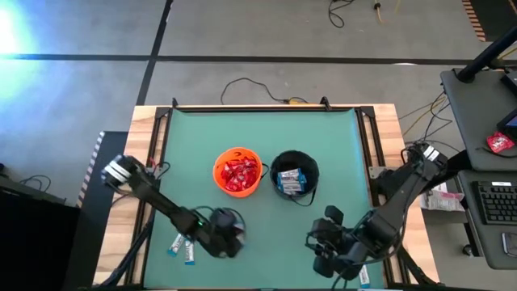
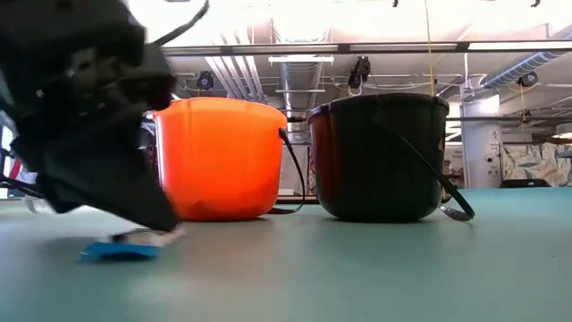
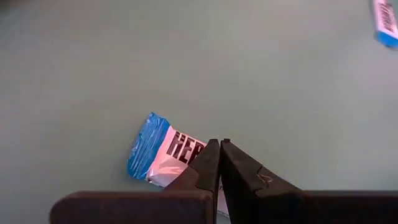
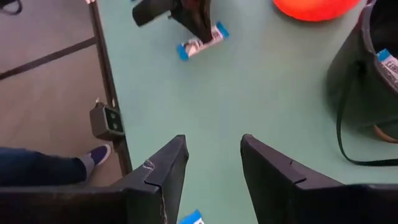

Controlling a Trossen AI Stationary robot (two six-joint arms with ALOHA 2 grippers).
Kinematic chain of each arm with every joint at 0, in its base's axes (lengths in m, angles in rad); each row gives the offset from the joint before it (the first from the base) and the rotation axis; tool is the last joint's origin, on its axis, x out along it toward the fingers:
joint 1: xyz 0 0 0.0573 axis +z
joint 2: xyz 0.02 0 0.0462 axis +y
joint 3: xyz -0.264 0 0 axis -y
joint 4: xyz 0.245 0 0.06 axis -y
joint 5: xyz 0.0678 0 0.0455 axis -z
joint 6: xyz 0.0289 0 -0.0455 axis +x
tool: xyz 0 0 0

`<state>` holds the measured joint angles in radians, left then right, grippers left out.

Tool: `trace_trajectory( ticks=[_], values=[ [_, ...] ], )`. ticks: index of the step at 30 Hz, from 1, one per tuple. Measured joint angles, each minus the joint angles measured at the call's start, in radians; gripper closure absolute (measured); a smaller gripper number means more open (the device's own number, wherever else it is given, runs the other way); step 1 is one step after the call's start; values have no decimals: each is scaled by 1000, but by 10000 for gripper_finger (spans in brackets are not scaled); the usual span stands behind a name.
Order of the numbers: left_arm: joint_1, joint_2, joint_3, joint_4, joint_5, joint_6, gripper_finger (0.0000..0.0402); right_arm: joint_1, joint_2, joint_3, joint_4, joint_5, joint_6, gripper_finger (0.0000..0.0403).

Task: Sort candy by brand, put in halloween buckets
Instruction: Put the white chocolate into the black bucket

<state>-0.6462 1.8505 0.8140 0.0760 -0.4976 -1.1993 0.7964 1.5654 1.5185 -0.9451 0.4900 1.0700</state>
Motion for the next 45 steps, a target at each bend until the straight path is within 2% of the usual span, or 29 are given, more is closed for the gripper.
trace_trajectory(
  ticks=[4,8,11,15,19,24,27,30,34,38,42,45],
  values=[
    [5,69,180,-108,24,123,401,24,4,0,0,11,-37,253],
    [-40,55,312,-482,77,165,401,26,46,-7,0,73,-27,245],
    [-119,24,334,-631,77,102,401,25,89,-7,15,88,-34,241],
    [-201,9,302,-625,60,-49,401,28,152,-7,61,87,-23,236],
    [-202,45,260,-555,54,-95,401,28,212,-8,155,87,-55,231],
    [-140,99,272,-425,31,-19,401,28,275,-8,283,101,-141,222],
    [-102,123,292,-309,22,72,402,29,305,-13,348,186,-173,212],
    [-73,147,332,-274,27,109,402,30,326,-46,409,258,-192,201],
    [-56,153,377,-280,50,154,402,13,365,-124,543,280,-223,183],
    [-74,126,418,-402,94,159,402,-32,439,-192,864,281,-356,163],
    [-123,102,425,-561,97,96,402,-92,548,-203,1138,290,-495,148],
    [-155,99,395,-576,111,34,402,-145,617,-177,1216,274,-529,143]
  ],
)
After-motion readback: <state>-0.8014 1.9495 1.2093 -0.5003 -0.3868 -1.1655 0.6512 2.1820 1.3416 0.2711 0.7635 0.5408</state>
